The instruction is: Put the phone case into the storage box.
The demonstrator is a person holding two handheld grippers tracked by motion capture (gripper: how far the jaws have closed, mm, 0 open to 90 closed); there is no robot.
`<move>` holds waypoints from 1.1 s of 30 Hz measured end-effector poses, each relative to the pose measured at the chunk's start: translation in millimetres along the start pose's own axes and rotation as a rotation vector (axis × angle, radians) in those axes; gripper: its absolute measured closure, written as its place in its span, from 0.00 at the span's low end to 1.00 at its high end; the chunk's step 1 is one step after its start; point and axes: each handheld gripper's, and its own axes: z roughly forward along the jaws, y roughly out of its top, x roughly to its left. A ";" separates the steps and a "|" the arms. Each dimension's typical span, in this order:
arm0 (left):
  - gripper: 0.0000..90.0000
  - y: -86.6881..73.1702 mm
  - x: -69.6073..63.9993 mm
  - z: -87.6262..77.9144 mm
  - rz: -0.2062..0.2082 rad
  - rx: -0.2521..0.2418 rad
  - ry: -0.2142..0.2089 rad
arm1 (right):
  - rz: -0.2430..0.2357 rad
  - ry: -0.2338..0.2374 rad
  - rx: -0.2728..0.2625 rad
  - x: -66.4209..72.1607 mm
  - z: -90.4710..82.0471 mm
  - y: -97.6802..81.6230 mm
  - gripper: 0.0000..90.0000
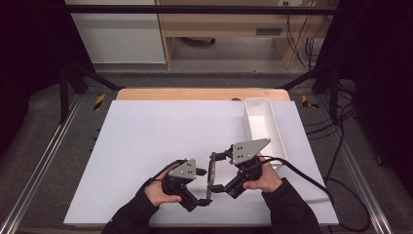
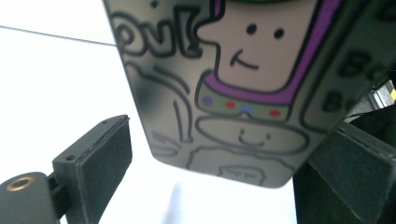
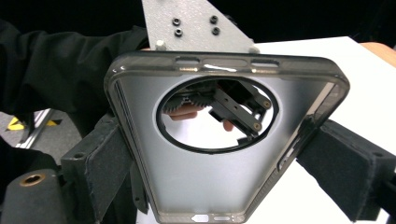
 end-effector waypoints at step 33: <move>0.00 -40.8 18.0 -65.7 -0.203 -0.182 0.392 | 0.066 -0.273 -0.062 -8.1 -43.4 3.7 0.13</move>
